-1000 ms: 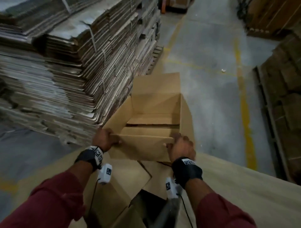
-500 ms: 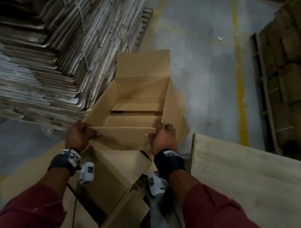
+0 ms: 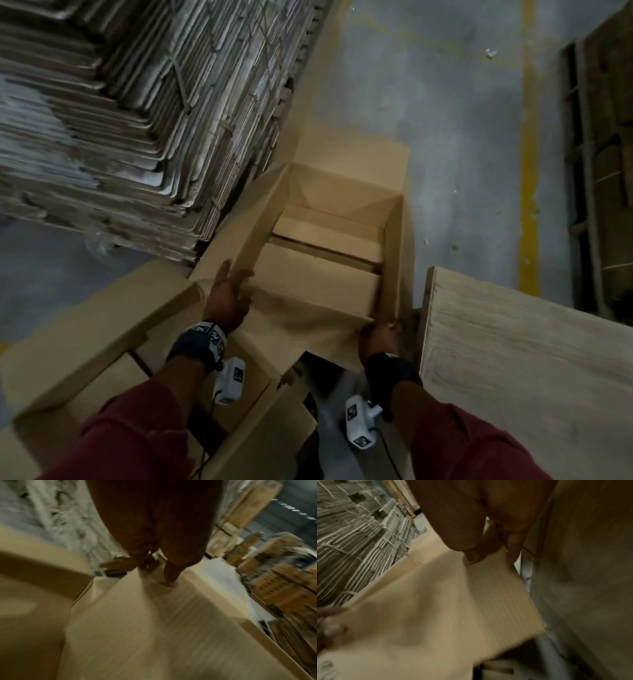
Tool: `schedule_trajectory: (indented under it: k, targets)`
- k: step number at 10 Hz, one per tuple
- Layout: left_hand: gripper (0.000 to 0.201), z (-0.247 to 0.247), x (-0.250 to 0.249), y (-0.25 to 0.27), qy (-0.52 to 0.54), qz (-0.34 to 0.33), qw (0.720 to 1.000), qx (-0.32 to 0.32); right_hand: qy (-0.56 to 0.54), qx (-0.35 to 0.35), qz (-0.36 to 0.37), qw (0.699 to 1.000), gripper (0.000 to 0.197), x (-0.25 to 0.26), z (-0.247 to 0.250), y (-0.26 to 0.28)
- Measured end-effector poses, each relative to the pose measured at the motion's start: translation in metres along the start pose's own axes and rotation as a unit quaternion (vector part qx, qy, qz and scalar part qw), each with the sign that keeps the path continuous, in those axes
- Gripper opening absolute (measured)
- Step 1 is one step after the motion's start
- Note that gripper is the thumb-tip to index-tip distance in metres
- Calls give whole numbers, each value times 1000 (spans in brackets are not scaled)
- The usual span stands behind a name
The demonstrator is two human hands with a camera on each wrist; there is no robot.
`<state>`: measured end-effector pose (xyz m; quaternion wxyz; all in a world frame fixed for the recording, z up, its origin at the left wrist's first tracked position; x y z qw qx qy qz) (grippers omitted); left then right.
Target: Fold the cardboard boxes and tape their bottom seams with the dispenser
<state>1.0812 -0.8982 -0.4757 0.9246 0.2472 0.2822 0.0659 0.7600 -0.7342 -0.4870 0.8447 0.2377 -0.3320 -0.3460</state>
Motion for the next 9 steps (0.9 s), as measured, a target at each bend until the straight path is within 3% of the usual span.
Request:
schedule_trajectory:
  k: [1, 3, 4, 6, 7, 9]
  targets:
    - [58, -23, 16, 7, -36, 35, 998, 23, 24, 37, -10, 999, 40, -9, -12, 3]
    - [73, -9, 16, 32, -1, 105, 994, 4, 71, 74, 56, 993, 54, 11, 3, 29]
    - [68, 13, -15, 54, 27, 92, 995, -31, 39, 64, 102, 992, 58, 26, 27, 47]
    - [27, 36, -119, 136, 95, 23, 993, -70, -73, 13, 239, 968, 37, 36, 103, 103]
    - [15, 22, -181, 201, 136, -26, 988, -71, -112, -20, 285, 952, 24, 6, 156, 141]
    - [29, -62, -288, 360, 157, -139, 977, -39, -167, -123, 344, 916, 13, -127, 265, 218]
Point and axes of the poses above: each hand's wrist, its own y-axis away from the middle knuckle, its own z-axis out of the back of the hand, x = y × z, the point moved 5 cm from there along -y, towards the middle knuckle, and after that the axes turned 12 degrees about z, right-handed, at the moved point
